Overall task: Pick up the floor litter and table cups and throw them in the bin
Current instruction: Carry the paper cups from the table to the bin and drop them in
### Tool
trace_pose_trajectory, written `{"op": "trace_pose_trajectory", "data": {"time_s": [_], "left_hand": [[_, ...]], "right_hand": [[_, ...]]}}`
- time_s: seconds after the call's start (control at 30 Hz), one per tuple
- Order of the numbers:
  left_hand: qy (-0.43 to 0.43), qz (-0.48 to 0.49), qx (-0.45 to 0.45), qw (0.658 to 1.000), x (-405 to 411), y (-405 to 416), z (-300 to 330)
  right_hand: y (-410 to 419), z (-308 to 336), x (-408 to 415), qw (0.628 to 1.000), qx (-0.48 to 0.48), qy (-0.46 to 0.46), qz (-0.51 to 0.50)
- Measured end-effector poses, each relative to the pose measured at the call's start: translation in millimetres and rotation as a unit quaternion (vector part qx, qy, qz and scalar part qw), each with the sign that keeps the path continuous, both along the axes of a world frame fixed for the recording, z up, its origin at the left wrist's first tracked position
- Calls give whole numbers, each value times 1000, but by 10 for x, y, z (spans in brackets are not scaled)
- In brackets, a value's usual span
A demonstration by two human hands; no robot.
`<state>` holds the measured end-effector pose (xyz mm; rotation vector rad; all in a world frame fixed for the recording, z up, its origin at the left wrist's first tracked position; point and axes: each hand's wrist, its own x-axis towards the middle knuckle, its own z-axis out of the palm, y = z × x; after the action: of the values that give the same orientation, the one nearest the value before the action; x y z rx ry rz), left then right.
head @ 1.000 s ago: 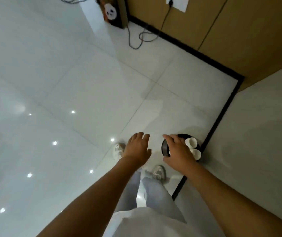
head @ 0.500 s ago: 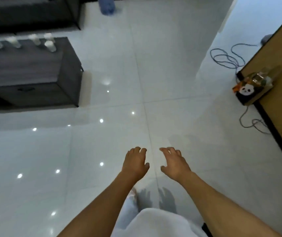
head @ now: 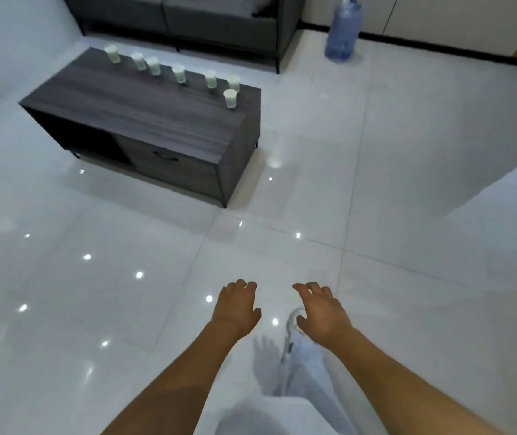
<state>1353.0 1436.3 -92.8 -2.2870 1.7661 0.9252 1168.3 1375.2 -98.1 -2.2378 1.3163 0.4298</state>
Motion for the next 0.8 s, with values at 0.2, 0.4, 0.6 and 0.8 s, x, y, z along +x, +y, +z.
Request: {"op": "trace_pose_trajectory", "data": {"time_s": [0.2,0.4,0.6,0.8], "left_hand": [[-20,48,-1,999,441,-1140,-23],[-50,93,-18,994,942,-2480,186],[-56,107,-35,992,1473,-3501,252],[-54,100,-25,993,2264,-4561,132]], "right_hand": [[-1471,51,464,999,-16,3,50],[-2954,270,1054,995,-47,-24,88],[-4068,306,1666,993,-38,-7,109],[-5120,211,2420,993,-43,-1,112]]}}
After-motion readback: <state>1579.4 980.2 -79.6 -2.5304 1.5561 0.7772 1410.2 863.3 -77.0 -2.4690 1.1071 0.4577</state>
